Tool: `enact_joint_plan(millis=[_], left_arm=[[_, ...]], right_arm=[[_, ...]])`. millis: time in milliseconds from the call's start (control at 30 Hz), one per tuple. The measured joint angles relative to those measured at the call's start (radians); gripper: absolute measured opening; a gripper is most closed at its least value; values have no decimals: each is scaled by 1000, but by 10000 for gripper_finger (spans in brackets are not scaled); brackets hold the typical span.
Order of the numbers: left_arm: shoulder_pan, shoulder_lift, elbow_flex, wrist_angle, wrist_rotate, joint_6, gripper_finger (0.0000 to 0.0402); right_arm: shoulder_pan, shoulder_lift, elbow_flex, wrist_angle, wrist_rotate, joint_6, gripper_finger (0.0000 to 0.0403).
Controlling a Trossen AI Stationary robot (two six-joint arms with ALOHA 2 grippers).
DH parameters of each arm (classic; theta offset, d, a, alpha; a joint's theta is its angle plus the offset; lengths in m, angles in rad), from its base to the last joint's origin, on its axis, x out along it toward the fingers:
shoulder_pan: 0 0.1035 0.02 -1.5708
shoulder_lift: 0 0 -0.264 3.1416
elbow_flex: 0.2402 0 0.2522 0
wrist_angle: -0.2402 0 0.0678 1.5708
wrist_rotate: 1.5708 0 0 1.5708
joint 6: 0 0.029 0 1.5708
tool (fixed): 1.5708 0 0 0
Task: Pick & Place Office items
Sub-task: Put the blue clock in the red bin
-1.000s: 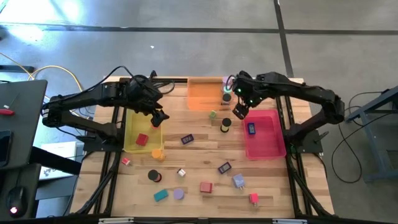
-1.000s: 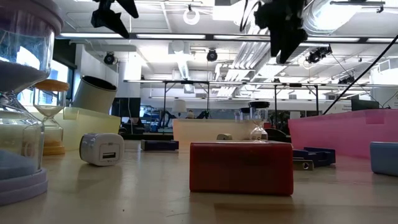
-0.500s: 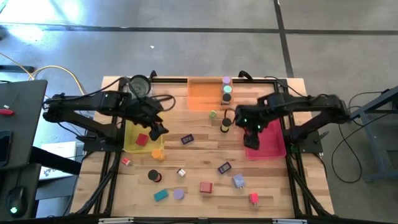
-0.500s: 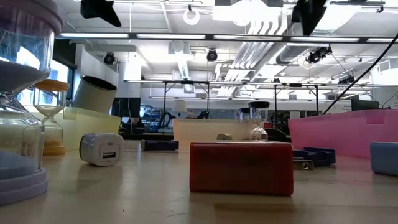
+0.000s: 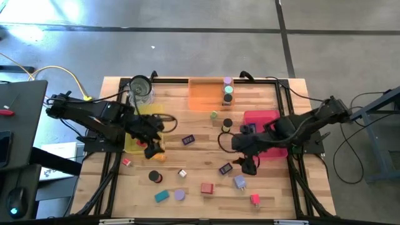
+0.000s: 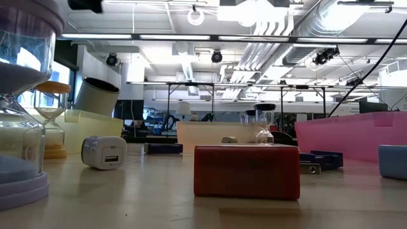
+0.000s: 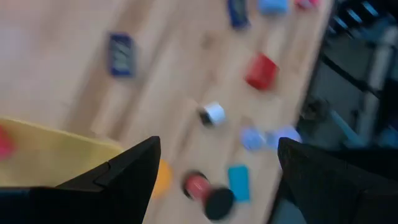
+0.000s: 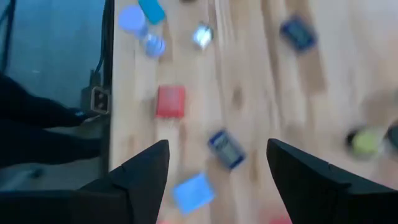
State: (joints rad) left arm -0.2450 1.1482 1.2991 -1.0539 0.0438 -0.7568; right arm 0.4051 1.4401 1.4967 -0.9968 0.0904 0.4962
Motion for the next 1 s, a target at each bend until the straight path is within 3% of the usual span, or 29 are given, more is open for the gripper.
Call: enact_joint_plan(millis=[233, 700, 1000], left_arm=[[-149, 3, 0, 3, 24, -86, 317], [-346, 3, 0, 3, -126, -146, 317], [-401, 3, 0, 3, -132, -202, 317]], right_arm=[[45, 80, 0, 107, 92, -106, 258], [53, 349, 0, 15, 32, -155, 258], [31, 473, 0, 13, -3, -277, 258]])
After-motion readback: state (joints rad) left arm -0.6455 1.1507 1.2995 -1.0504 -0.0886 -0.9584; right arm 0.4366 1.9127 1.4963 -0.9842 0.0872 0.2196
